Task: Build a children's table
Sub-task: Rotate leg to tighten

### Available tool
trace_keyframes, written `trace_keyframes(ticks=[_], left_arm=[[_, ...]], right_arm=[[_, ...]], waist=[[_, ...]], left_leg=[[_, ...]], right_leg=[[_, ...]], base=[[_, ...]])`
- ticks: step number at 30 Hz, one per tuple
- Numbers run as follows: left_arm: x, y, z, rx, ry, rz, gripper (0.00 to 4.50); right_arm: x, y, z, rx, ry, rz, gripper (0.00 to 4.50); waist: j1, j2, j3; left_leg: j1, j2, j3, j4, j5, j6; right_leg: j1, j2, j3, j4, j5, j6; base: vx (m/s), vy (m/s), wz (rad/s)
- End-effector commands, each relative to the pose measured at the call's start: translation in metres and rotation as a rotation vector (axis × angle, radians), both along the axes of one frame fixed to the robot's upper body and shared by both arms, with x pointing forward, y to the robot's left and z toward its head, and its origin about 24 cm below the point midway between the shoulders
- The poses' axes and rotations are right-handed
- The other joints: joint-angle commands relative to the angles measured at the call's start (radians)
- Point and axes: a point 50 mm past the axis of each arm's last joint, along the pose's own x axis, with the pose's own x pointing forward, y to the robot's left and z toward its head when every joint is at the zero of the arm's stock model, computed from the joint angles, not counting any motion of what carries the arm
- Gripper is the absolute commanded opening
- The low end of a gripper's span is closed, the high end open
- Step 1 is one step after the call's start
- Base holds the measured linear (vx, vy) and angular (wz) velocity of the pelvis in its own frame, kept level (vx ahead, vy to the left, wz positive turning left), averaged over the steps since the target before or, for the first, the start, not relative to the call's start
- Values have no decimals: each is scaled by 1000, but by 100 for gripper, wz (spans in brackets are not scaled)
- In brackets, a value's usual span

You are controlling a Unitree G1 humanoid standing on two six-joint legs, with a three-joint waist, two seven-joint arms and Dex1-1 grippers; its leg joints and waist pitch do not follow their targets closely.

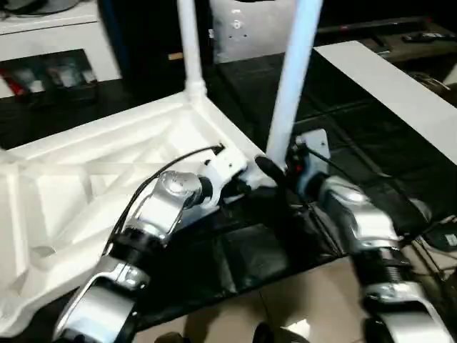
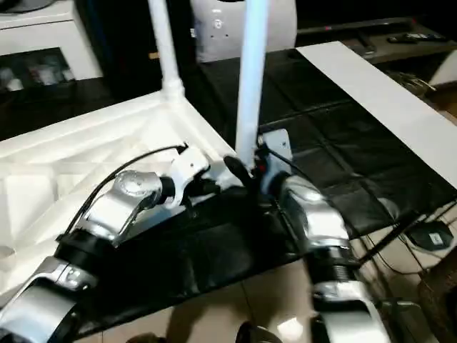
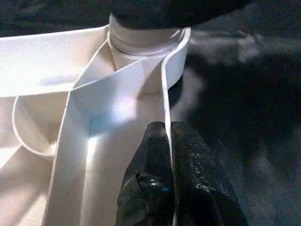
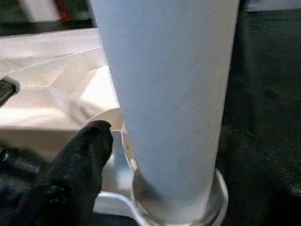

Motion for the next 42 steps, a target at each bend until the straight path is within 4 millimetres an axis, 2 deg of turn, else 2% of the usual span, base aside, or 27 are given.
trace_keyframes(ticks=[1, 2, 5, 7, 9, 12, 14, 15, 17, 18, 20, 25, 27, 29, 30, 33, 35, 42], left_arm=[[-1, -6, 13, -23, -59, -89, 0], [-2, -5, 12, -16, -62, -107, 0], [-13, 8, 9, 34, -23, -273, 0], [-16, 14, 8, 50, -12, -346, 0], [-18, 17, 7, 69, -13, -383, 0], [-21, 23, 5, 114, 0, -446, 0], [-23, 24, 5, 122, 8, -472, 0], [-25, 25, 5, 129, 11, -494, 0], [-26, 26, 5, 137, 15, -516, 0], [-27, 27, 5, 147, 20, -540, 0], [-29, 28, 5, 159, 25, -573, 0], [-32, 30, 5, 181, 36, -633, 0], [-32, 30, 5, 181, 35, -636, 0], [-31, 30, 5, 180, 35, -637, 0], [-31, 30, 6, 179, 34, -637, 0], [-31, 29, 6, 173, 33, -638, 0], [-31, 30, 6, 172, 36, -639, 0], [-31, 31, 5, 172, 46, -638, 0]], right_arm=[[-3, 3, 6, 4, -34, 71, 412], [-5, 1, 6, -6, -37, 97, 424], [-19, -15, 9, -68, -45, 292, 437], [-27, -20, 10, -106, -51, 402, 444], [-31, -23, 10, -142, -70, 449, 444], [-37, -27, 11, -166, -72, 532, 444], [-39, -28, 11, -156, -56, 566, 444], [-41, -29, 11, -148, -47, 594, 426], [-43, -29, 11, -140, -35, 623, 426], [-45, -29, 12, -130, -18, 655, 426], [-47, -29, 12, -122, -1, 694, 391], [-51, -29, 8, -136, 40, 774, 365], [-51, -29, 8, -136, 43, 783, 337], [-52, -28, 8, -131, 48, 793, 337], [-52, -28, 8, -129, 49, 797, 304], [-53, -27, 8, -116, 59, 817, 293], [-53, -26, 8, -108, 70, 827, 261], [-55, -26, 6, -94, 94, 843, 205]], waist=[[9, -5, -89], [10, -8, -89], [29, -9, -87], [33, -8, -83], [37, -11, -85], [45, -10, -87], [47, -14, -90], [50, -12, -90], [52, -11, -91], [53, -17, -91], [54, -14, -91], [57, -15, -89], [59, -16, -89], [61, -16, -88], [62, -16, -89], [65, -18, -89], [68, -16, -89], [68, -18, -87]], left_leg=[[1, 23, -4, -53, -27, 128], [1, 22, -4, -54, -35, 123], [7, 25, -3, -58, -71, 113], [10, 25, -2, -60, -97, 106], [11, 25, -2, -61, -100, 97], [9, 25, -4, -60, -90, 96], [8, 27, -3, -60, -78, 94], [9, 26, -3, -59, -77, 95], [6, 29, -4, -59, -73, 101], [4, 26, -3, -59, -72, 103], [5, 25, -3, -59, -70, 101], [4, 25, -2, -59, -77, 94], [6, 26, -2, -59, -78, 89], [7, 25, -2, -59, -80, 87], [6, 24, -2, -59, -80, 86], [5, 24, -2, -59, -71, 86], [6, 25, -2, -59, -69, 88], [6, 24, -2, -60, -77, 84]], right_leg=[[93, -70, 76, -68, -302, -38], [94, -69, 75, -70, -316, -34], [91, -70, 75, -77, -368, -4], [90, -69, 72, -83, -402, 8], [90, -69, 72, -84, -417, 18], [90, -69, 72, -81, -404, 13], [92, -69, 73, -79, -394, 5], [92, -70, 73, -78, -392, 3], [92, -70, 74, -75, -382, -1], [95, -69, 73, -74, -383, 4], [94, -68, 71, -78, -397, 11], [91, -67, 70, -81, -416, 23], [91, -67, 70, -82, -420, 24], [91, -66, 69, -83, -426, 29], [91, -67, 69, -83, -426, 31], [92, -65, 69, -82, -419, 36], [91, -66, 70, -81, -410, 32], [90, -66, 68, -84, -425, 38]], base=[[0, 0, 0], [0, 0, 0], [0, 0, 0], [0, 0, 0], [0, 0, 0], [0, 0, 0], [0, 0, 0], [0, 0, 0], [0, 0, 0], [0, 0, 0], [0, 0, 0], [0, 0, 0], [0, 0, 0], [0, 0, 0], [0, 0, 0], [0, 0, 0], [0, 0, 0], [0, 0, 0]])
